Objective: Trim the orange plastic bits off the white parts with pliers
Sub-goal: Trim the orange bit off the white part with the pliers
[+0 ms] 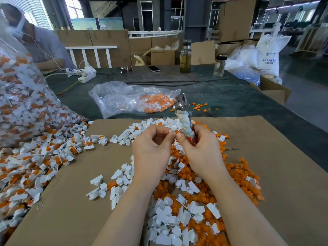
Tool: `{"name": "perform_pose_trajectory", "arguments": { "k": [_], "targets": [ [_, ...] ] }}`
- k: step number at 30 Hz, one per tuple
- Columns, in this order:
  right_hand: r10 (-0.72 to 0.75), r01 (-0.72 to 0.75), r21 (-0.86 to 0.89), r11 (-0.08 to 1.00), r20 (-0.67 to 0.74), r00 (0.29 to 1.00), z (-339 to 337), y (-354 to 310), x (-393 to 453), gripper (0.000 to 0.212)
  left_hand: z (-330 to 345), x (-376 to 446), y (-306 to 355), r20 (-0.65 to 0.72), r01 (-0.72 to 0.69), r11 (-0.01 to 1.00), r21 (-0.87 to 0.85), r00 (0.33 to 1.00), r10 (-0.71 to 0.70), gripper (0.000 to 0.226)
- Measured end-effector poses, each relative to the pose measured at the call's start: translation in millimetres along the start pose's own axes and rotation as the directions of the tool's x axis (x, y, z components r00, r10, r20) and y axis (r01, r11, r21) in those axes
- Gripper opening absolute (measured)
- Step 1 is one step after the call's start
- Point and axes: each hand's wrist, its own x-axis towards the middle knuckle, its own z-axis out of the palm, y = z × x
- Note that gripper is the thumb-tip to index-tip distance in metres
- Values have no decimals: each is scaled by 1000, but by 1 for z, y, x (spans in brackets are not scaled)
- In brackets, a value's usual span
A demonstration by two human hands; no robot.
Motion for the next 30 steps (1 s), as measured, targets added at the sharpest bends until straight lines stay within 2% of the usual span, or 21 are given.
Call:
{"name": "perform_pose_trajectory", "arguments": {
  "k": [11, 16, 19, 23, 26, 30],
  "targets": [
    [31, -31, 82, 996, 3, 1000, -1, -2, 0, 18, -1, -3, 3, 0, -92, 995, 43, 996, 92, 22],
    [40, -46, 99, 994, 60, 997, -2, -2, 1, 17, -1, -2, 2, 1, -53, 997, 53, 999, 53, 19],
    [59, -75, 119, 990, 127, 990, -5, -1, 1, 8, -5, 2, 3, 8, 52, 989, -139, 999, -52, 11],
    [88, -132, 125, 983, 306, 948, -14, 1, 1, 6, -14, 8, 4, 19, 142, 906, -398, 989, -147, 3],
    [104, -126, 20, 992, 438, 893, -17, 0, 1, 10, -17, 9, 4, 21, 148, 885, -441, 988, -155, 2],
    [104, -93, -49, 995, 506, 856, -17, -3, 0, 16, -21, 10, 4, 3, 136, 880, -456, 988, -152, 6]
  ]
}}
